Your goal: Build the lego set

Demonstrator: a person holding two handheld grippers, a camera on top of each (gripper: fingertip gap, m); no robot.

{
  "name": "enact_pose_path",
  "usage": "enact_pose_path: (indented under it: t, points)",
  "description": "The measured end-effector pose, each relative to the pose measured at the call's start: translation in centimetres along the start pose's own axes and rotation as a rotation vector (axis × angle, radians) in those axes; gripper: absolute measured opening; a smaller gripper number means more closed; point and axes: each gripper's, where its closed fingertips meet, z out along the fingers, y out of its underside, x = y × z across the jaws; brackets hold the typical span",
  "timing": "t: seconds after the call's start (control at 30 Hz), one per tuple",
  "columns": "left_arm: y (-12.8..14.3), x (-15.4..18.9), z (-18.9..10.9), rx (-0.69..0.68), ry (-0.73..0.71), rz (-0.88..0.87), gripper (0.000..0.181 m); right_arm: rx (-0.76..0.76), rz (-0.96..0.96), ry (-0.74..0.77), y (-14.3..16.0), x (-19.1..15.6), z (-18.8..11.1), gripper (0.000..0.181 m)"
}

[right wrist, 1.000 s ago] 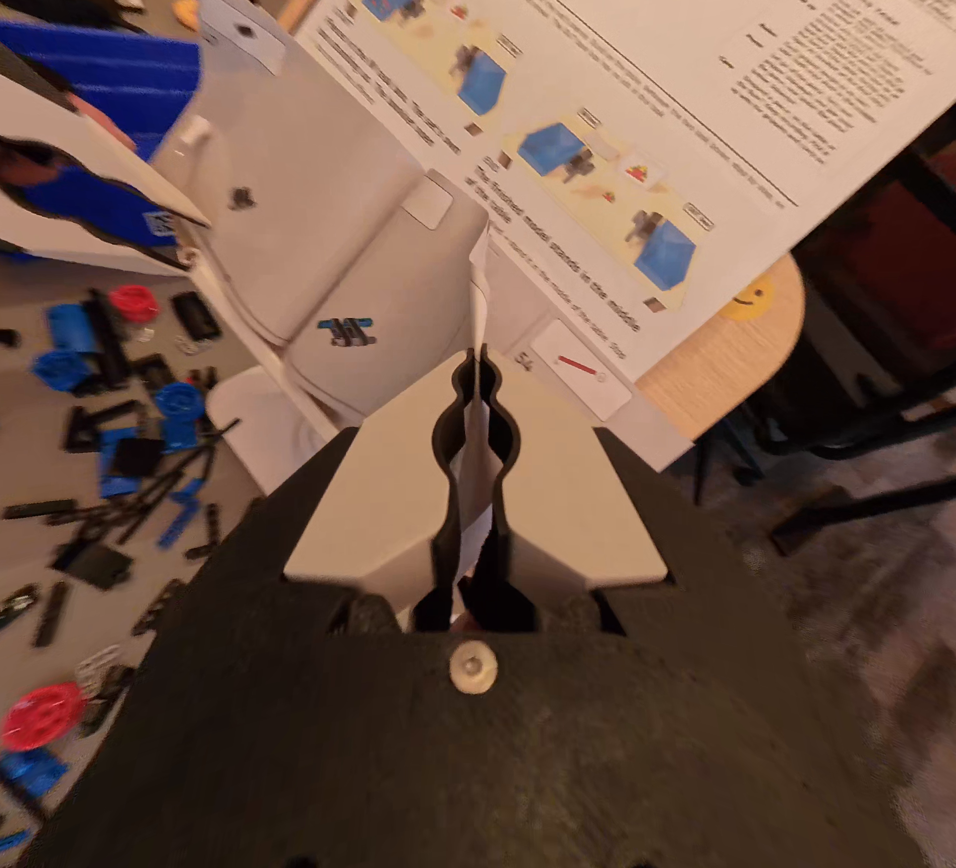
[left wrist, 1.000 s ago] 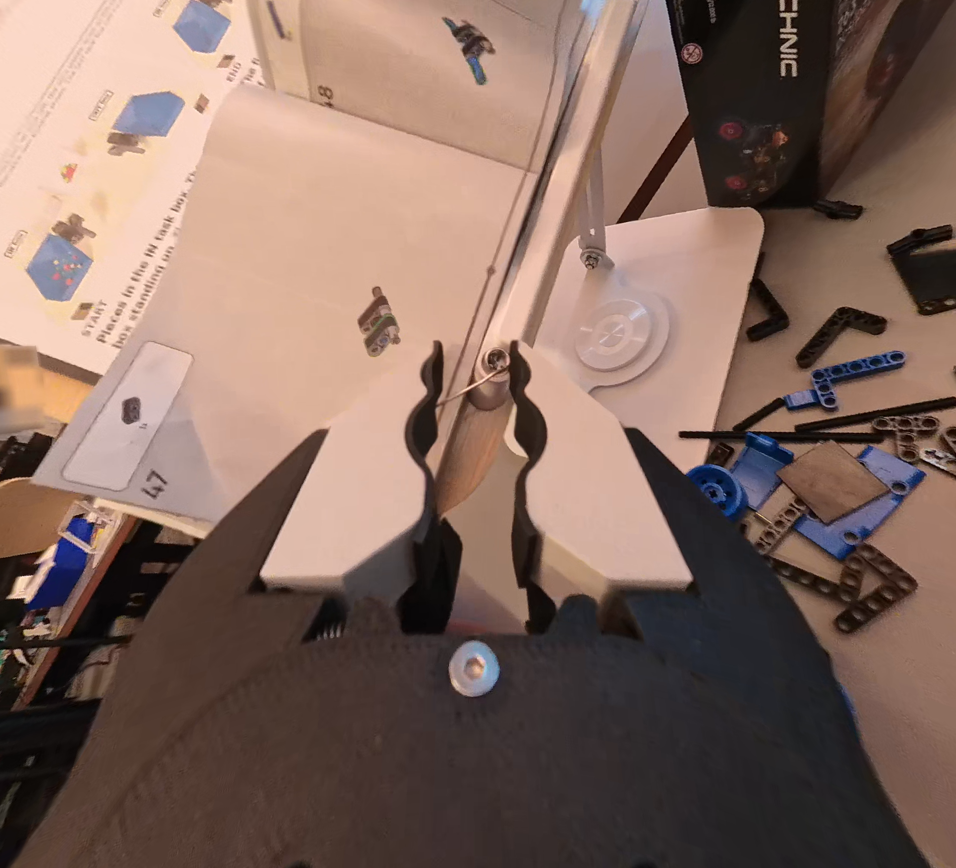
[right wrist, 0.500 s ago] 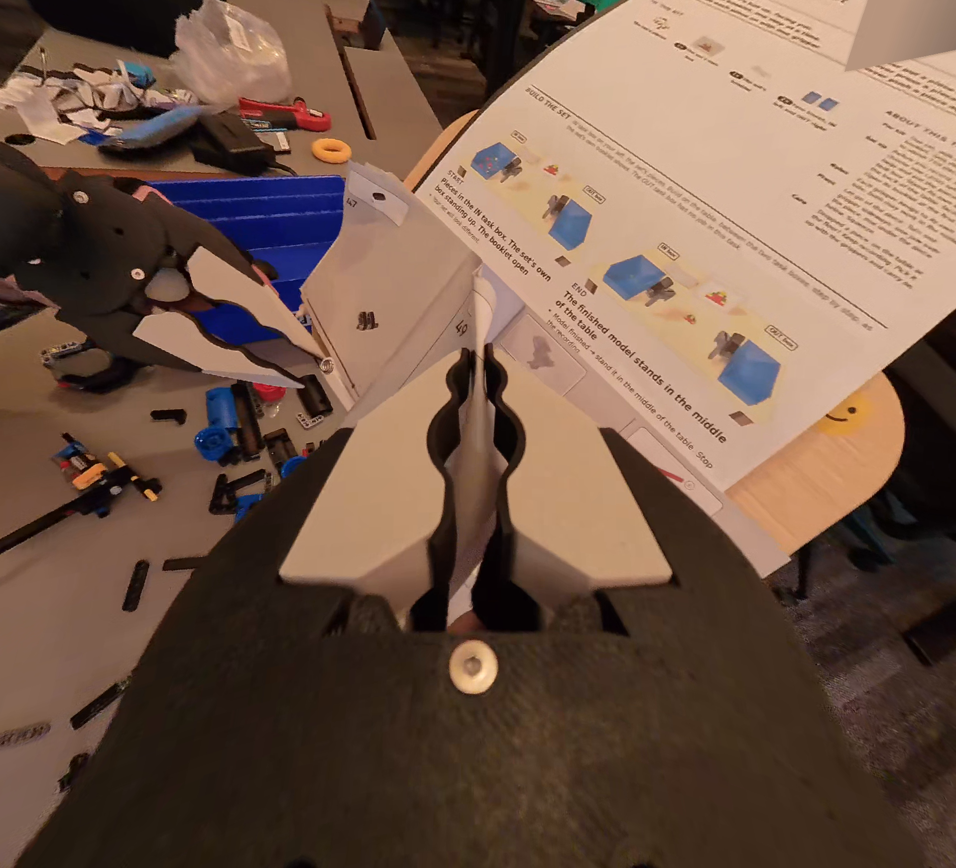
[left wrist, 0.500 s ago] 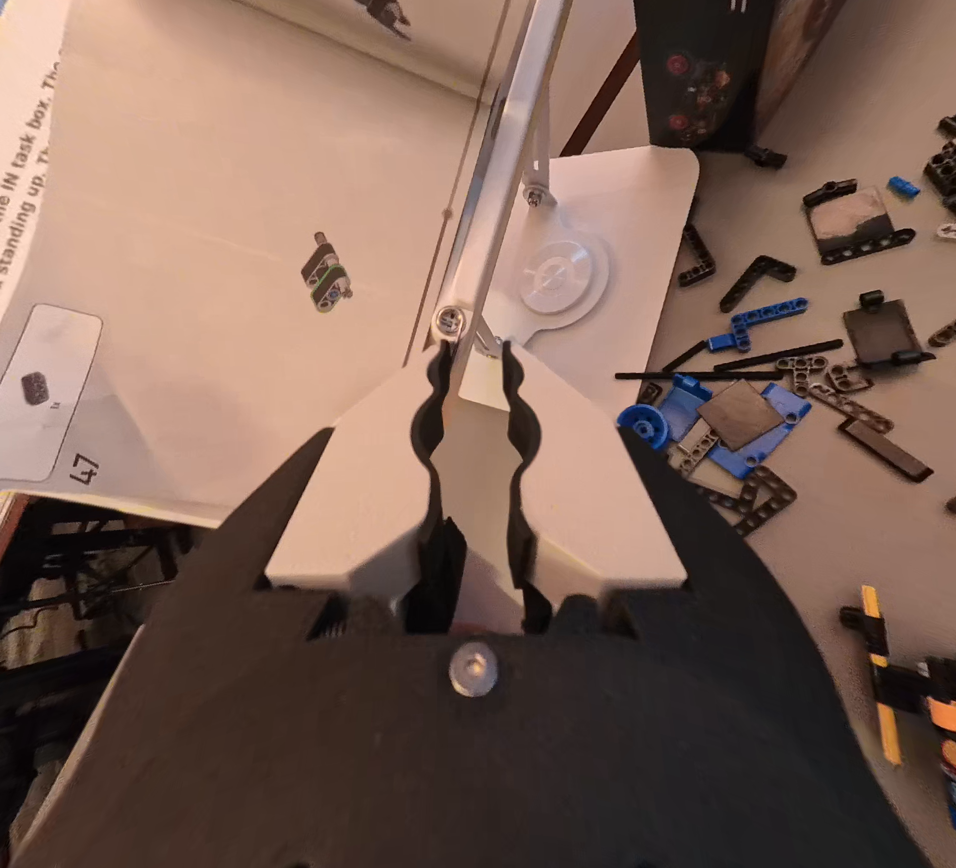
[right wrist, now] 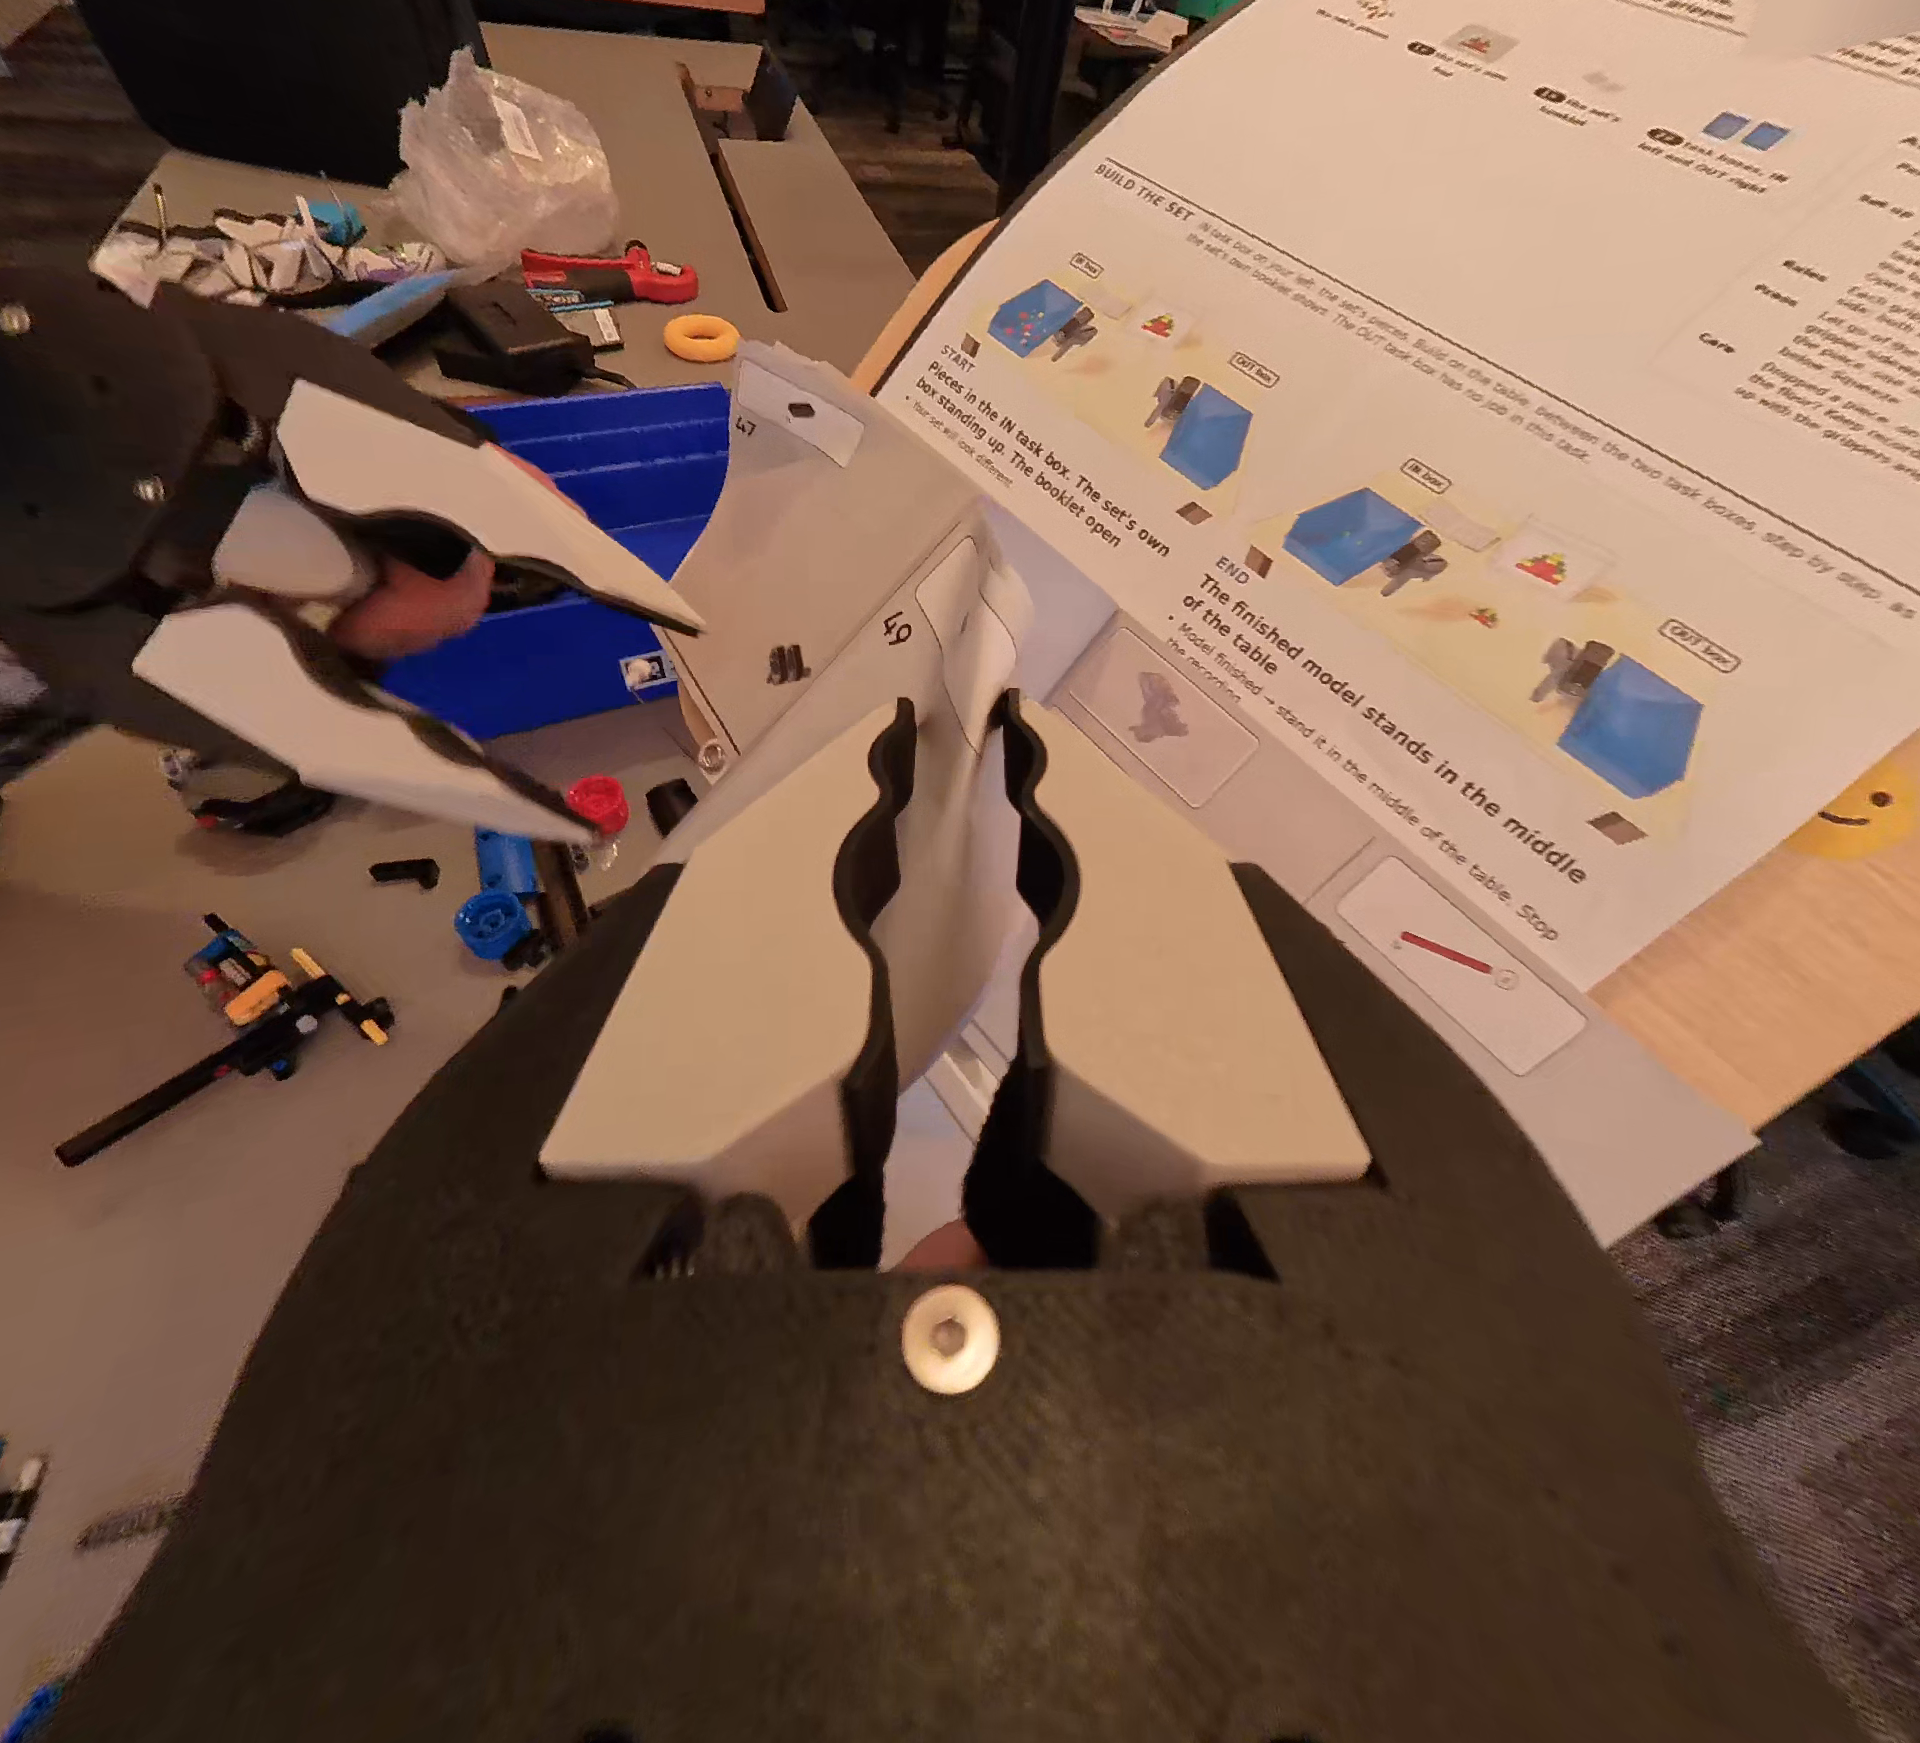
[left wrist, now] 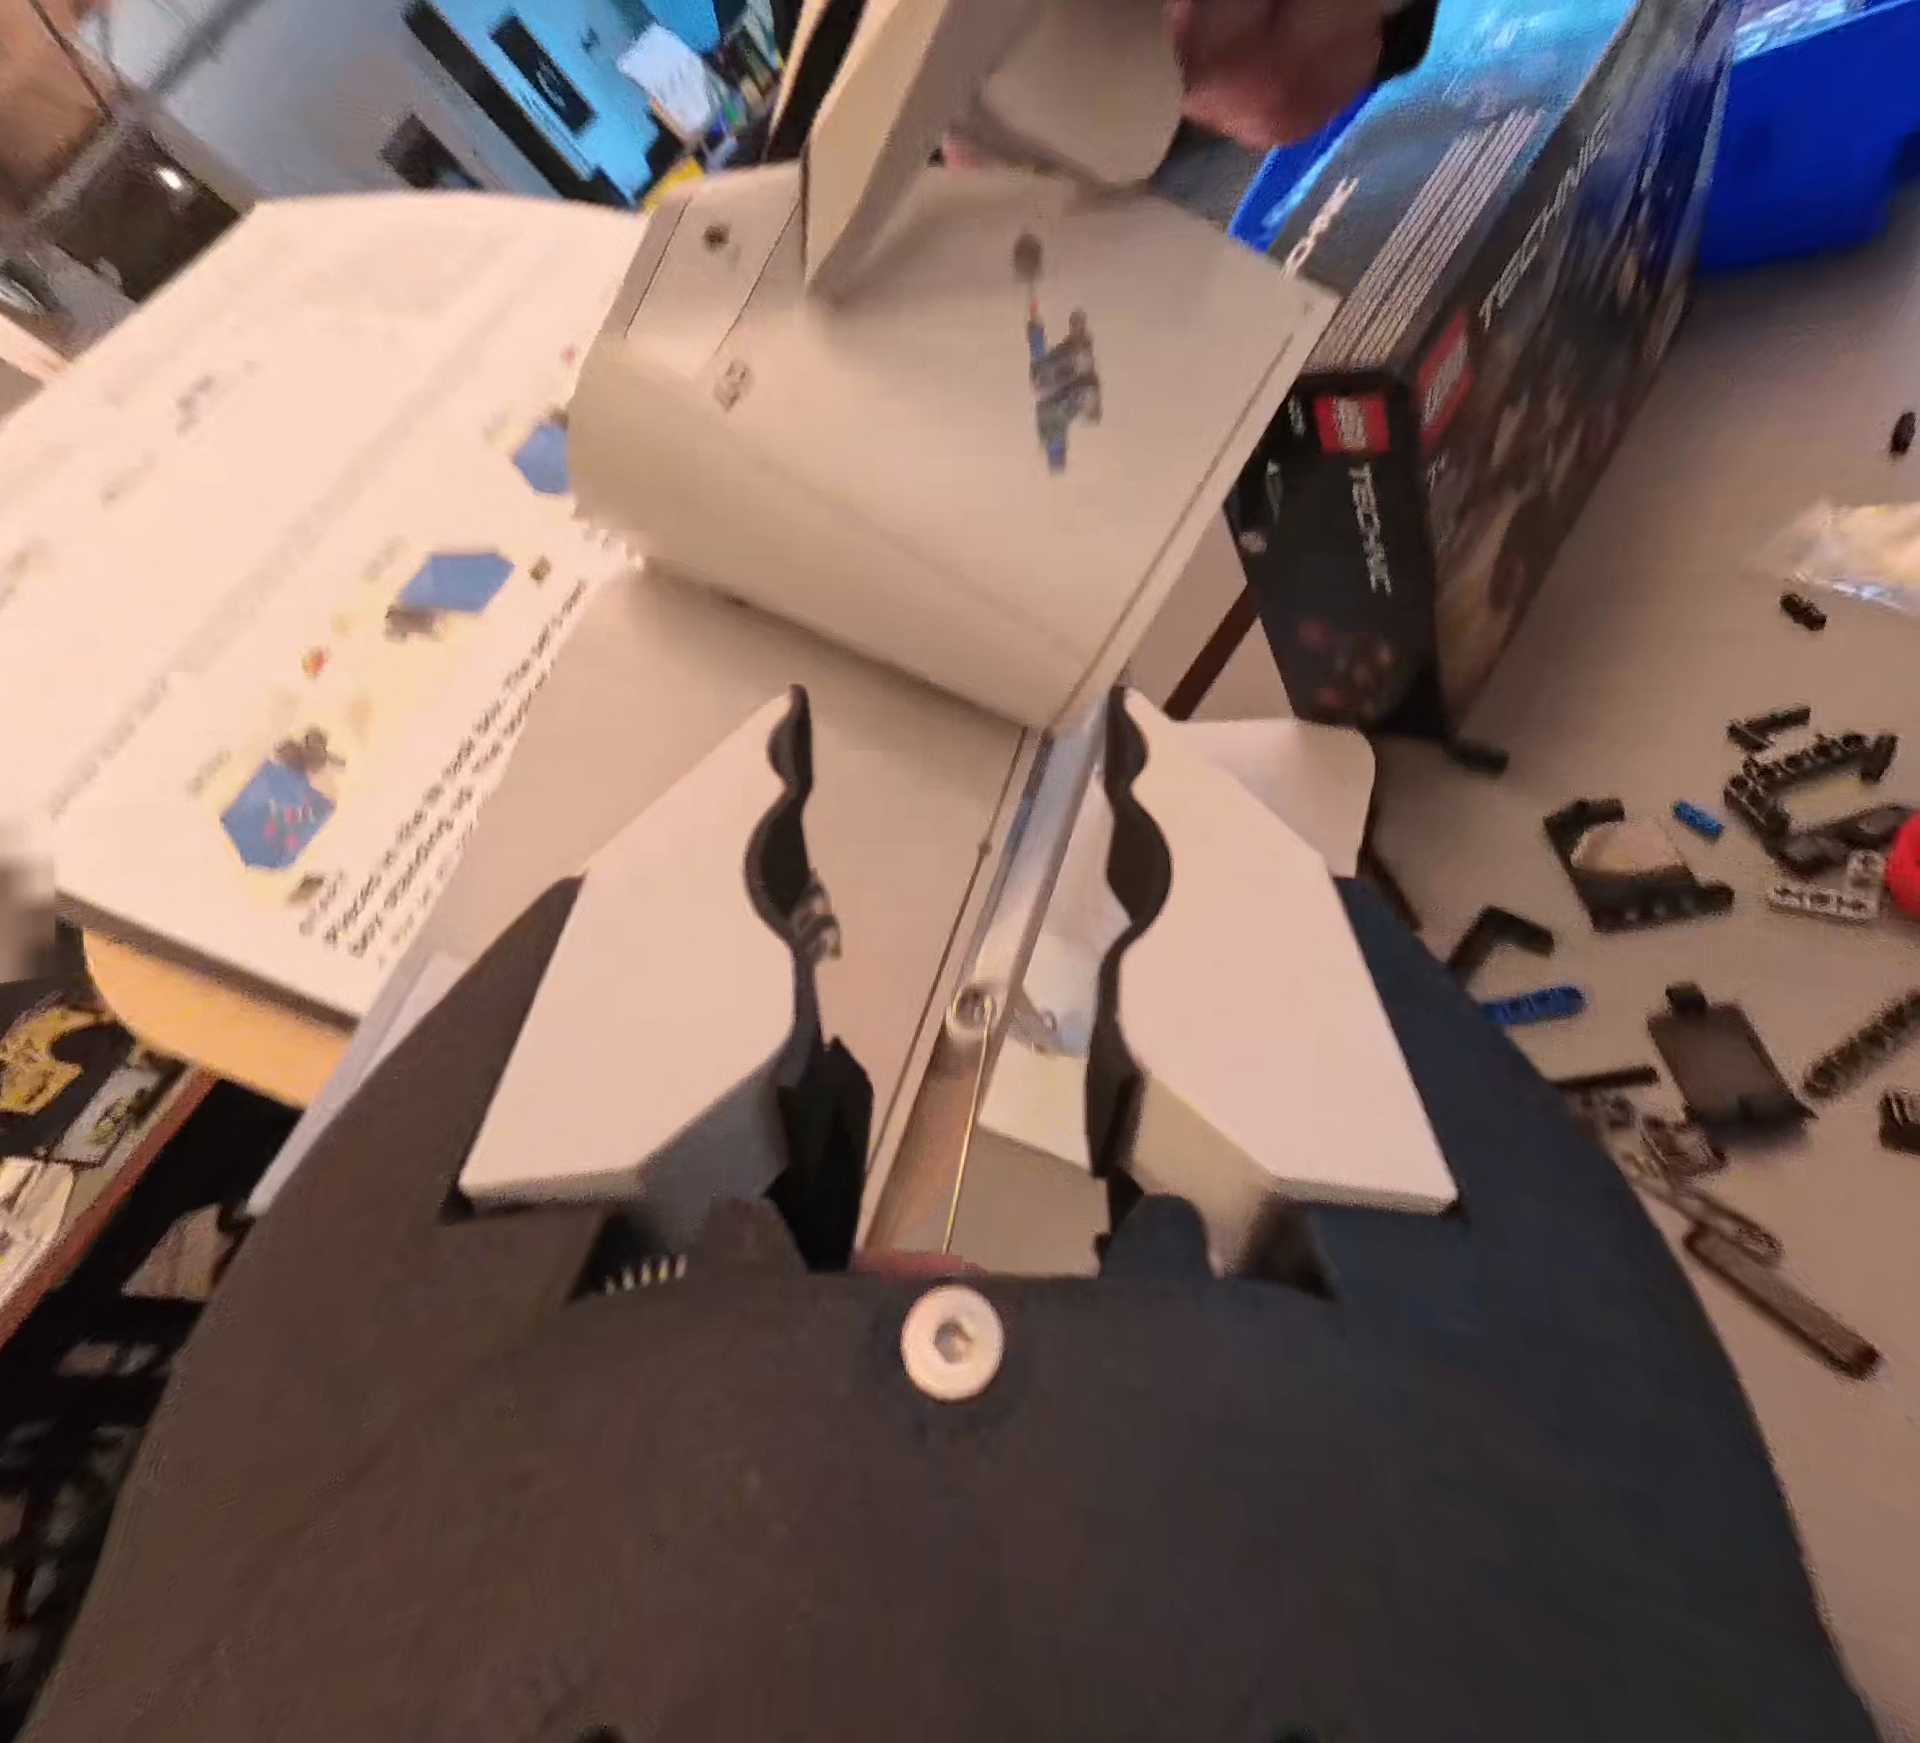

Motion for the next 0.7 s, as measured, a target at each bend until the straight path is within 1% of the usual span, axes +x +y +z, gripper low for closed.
enact_pose_path:
  t: [0.03,0.1,0.17,0.23,0.27,0.3,0.33,0.43,0.53,0.6,0.7]
  points:
    - [-0.5,0.2,0.5,0.01,-0.017,0.019,0.057,0.018,0.014,-0.012,-0.3,-0.4,0.1,0.014]
    - [-0.8,0.4,1.5,0.011,-0.069,0.084,0.057,0.049,0.038,-0.031,-0.9,-1.0,0.1,0.016]
    - [-0.9,0.3,2.3,0.013,-0.12,0.113,0.049,0.072,0.053,-0.049,-1.3,-1.5,0.0,0.021]
    - [-0.8,0.1,2.9,0.007,-0.143,0.106,0.043,0.091,0.074,-0.072,-1.7,-2.0,-0.1,0.026]
    - [-0.4,0.1,3.1,-0.007,-0.143,0.096,0.038,0.098,0.081,-0.085,-1.8,-2.2,-0.1,0.029]
    - [-0.2,-0.1,3.1,-0.008,-0.15,0.085,0.029,0.101,0.084,-0.101,-1.8,-2.6,-0.1,0.032]
    - [-0.2,-0.2,3.0,0.002,-0.152,0.065,0.023,0.105,0.084,-0.117,-1.9,-3.1,-0.1,0.035]
    - [0.0,-0.5,2.5,0.034,-0.132,-0.022,0.02,0.108,0.066,-0.178,-1.7,-4.9,0.3,0.039]
    - [0.3,-1.1,1.7,0.056,-0.116,-0.112,0.022,0.096,0.056,-0.235,-0.9,-6.7,1.4,0.04]
    - [0.3,-1.0,1.0,0.089,-0.07,-0.187,0.022,0.093,0.032,-0.257,-0.4,-7.8,2.1,0.045]
    - [0.6,-0.9,0.2,0.12,-0.002,-0.302,0.024,0.079,-0.004,-0.232,0.4,-8.1,3.2,0.046]
